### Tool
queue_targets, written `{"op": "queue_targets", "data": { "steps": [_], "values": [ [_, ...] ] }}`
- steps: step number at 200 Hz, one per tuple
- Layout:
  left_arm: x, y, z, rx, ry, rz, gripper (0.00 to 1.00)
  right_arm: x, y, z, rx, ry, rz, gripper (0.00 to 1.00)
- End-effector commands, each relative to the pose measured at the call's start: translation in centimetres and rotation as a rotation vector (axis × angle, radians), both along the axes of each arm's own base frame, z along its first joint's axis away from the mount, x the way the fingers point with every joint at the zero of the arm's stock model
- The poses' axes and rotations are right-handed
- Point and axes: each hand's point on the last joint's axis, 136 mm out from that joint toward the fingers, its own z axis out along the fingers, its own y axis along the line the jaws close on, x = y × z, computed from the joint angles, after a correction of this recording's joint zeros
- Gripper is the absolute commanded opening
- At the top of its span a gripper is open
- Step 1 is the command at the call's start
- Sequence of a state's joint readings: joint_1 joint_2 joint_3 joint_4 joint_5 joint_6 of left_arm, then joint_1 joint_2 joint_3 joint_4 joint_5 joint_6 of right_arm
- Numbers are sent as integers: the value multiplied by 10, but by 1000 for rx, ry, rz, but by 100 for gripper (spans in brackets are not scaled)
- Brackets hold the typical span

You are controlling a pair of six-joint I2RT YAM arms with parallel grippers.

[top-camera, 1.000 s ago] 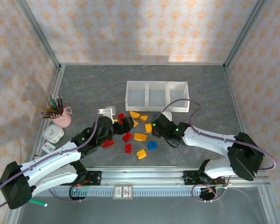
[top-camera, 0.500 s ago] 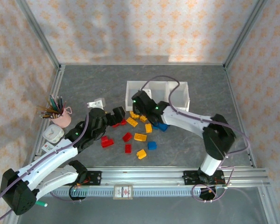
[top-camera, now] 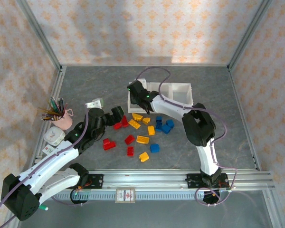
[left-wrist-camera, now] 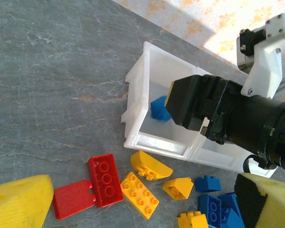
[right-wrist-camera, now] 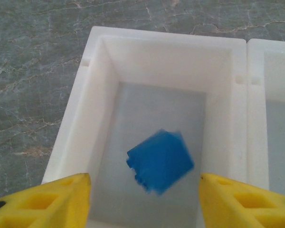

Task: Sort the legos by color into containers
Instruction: Place the lego in the container, then rotate the lego at the center of the table.

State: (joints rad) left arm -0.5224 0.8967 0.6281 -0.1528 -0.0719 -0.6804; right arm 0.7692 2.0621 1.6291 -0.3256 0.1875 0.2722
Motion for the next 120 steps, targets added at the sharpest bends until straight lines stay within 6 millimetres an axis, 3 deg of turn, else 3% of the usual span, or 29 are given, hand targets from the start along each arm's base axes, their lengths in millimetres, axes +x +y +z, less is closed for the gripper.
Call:
{"op": "queue_targets", "data": {
  "steps": [1,22,46,76,120],
  "values": [
    [4,3,13,4,-24,10,99,0,0,26,-4,-40,9,65],
    [4,0,16,-10,-26,-3,99,-15,-3,44,42,-32,37,65],
    [1,-12,16,-43,-23,-62,99,-42,-24,50,87,-19,29,68],
    [-6,-30,6,-55,7,-147,99,-76,-65,37,76,27,-51,73],
    [-23,-73,-4,-58,15,-277,99,-121,-118,16,90,71,-183,80]
  ]
}}
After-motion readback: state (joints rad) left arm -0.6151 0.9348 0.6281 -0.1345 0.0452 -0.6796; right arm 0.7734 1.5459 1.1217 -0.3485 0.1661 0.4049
